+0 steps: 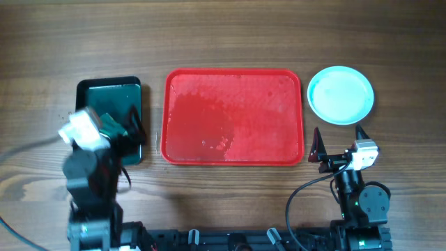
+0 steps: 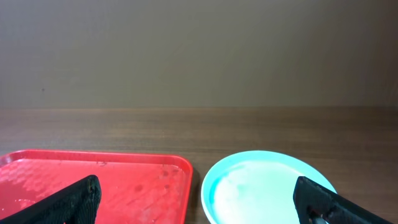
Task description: Clean dirty plates on tray and stack at the side
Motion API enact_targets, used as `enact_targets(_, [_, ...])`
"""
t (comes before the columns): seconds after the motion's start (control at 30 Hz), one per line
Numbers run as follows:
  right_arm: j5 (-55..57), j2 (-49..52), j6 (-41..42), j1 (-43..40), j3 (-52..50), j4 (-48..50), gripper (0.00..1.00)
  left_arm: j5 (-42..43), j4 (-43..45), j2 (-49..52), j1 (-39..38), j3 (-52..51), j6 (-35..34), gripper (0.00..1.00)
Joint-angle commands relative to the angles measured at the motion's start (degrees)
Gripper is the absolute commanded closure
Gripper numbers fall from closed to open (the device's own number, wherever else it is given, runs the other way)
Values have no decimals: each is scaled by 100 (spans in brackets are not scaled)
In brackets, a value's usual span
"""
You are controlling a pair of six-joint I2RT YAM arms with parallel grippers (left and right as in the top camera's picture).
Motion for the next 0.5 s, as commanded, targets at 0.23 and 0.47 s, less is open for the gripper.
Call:
enact_targets(0.23, [101,-55,-72,-24,-7,31,0,-101,192,-2636,-225,-2087,168,0])
enact_targets(0.47, [101,-55,-72,-24,-7,28,0,-136,1246,-2962,-483,-2680,173,0])
